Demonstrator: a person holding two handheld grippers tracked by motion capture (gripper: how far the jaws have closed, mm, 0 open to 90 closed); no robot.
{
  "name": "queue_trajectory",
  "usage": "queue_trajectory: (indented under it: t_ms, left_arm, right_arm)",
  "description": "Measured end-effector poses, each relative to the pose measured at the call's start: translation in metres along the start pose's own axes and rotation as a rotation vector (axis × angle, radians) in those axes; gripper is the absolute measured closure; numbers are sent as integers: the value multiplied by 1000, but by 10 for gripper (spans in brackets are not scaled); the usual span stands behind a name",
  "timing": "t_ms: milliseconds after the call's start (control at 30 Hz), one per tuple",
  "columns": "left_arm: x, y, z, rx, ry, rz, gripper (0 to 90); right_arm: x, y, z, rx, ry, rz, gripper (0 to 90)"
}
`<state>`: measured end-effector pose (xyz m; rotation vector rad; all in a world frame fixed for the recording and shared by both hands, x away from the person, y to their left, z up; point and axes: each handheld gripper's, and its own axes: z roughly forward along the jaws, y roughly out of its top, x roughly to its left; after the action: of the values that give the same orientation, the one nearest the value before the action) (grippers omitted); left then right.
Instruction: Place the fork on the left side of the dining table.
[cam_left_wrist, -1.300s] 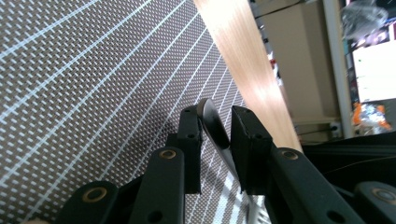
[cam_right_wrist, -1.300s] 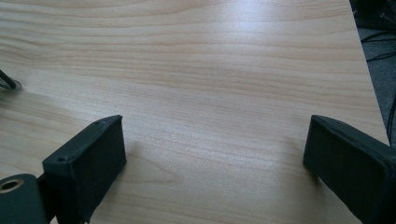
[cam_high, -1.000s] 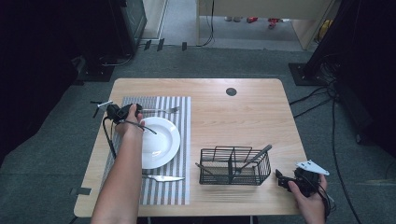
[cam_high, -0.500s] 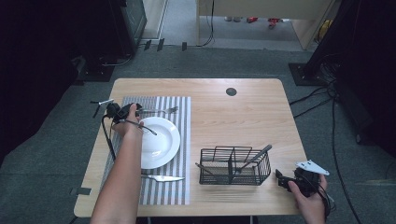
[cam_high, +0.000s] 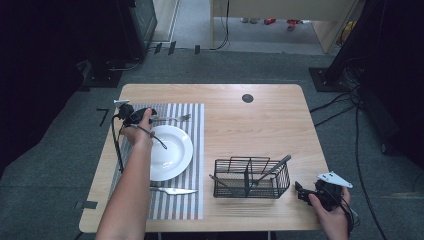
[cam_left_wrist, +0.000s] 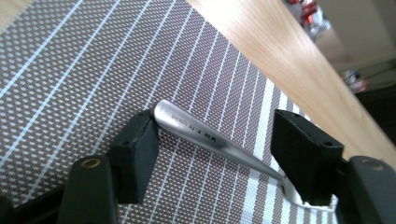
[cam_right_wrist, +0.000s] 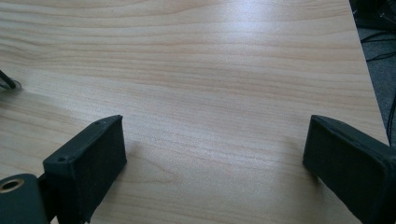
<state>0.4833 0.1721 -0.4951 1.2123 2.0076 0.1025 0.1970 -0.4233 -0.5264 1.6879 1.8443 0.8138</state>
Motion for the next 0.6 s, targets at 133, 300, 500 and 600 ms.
queue_trajectory:
  t_ms: [133, 300, 500, 600]
  left_arm:
    - [-6, 0, 2, 10, 23, 45, 295]
    - [-12, 0, 4, 33, 63, 108, 275]
    - [-22, -1, 9, 55, 129, 188, 252]
    - [-28, -3, 12, 67, 182, 265, 240]
  right_arm:
    - [0, 0, 0, 1, 0, 1, 56]
    - [0, 0, 0, 0, 0, 0, 56]
    - [0, 0, 0, 1, 0, 1, 57]
    - [0, 0, 0, 1, 1, 1, 58]
